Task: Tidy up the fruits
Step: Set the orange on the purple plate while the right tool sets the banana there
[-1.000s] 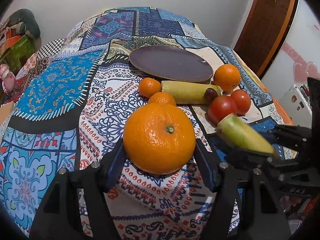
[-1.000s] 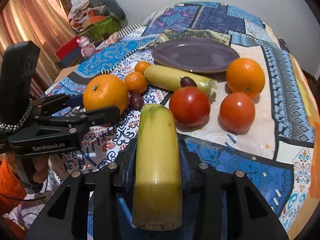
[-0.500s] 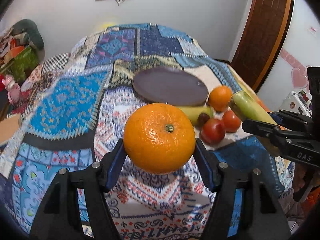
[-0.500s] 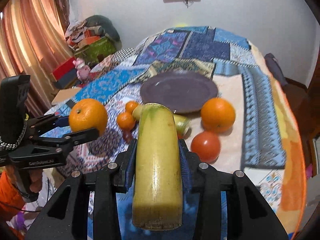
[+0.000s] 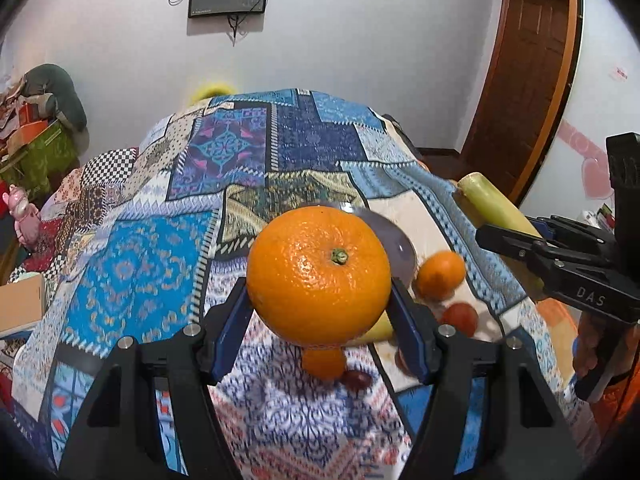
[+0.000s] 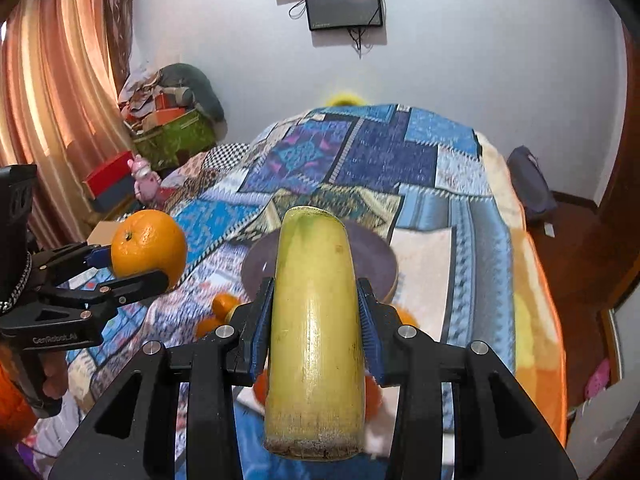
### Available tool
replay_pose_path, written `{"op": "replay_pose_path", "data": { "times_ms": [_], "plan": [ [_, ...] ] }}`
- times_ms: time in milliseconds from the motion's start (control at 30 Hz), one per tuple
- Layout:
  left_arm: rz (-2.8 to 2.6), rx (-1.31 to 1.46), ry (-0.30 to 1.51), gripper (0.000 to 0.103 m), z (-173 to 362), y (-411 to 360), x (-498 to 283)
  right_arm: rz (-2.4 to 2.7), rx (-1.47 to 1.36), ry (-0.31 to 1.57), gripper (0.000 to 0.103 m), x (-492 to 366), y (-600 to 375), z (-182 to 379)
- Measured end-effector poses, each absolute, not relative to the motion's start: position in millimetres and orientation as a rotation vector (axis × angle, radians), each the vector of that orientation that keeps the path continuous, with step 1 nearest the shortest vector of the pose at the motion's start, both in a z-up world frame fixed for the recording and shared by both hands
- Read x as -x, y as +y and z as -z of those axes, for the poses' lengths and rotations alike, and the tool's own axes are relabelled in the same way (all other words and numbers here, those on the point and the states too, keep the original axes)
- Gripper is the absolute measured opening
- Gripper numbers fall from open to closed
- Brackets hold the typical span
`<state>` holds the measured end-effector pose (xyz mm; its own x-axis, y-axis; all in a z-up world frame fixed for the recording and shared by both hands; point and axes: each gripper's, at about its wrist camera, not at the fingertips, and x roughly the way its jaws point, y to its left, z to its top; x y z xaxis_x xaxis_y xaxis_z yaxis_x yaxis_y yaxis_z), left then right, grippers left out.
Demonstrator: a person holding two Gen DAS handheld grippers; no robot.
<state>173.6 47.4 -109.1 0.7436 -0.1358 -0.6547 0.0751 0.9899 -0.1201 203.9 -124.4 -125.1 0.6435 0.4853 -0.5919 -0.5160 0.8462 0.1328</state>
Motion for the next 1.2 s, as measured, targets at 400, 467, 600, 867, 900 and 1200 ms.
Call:
{"op": "replay_pose_path", "data": {
  "times_ms": [400,467,600,867,900,1200],
  "plan": [
    [0.088,0.078,0.711,0.066,103.6,54.0,-239.3,-0.557,0.071,0.650,0.036,-260.8,-110.7,126.4],
    [0.088,0.080,0.722,0.066,107.6,53.9,-250.8,-0.560,0.078,0.660,0.036,-270.0,-107.6,130.1],
    [0.089,0.079,0.750,0.066,118.3,52.2,-272.9,-0.562,0.083,0.693,0.036,-289.0,-100.6,140.8],
    [0.090,0.074,0.821,0.066,147.2,51.9,-313.8,-0.568,0.108,0.768,0.036,-322.3,-90.2,163.5],
    [0.089,0.067,0.834,0.066,152.6,51.1,-320.0,-0.570,0.113,0.777,0.036,-326.0,-88.7,165.4],
    [0.110,0.041,0.934,0.066,185.6,47.6,-351.9,-0.606,0.156,0.891,0.036,-350.9,-74.9,191.0]
  ]
}}
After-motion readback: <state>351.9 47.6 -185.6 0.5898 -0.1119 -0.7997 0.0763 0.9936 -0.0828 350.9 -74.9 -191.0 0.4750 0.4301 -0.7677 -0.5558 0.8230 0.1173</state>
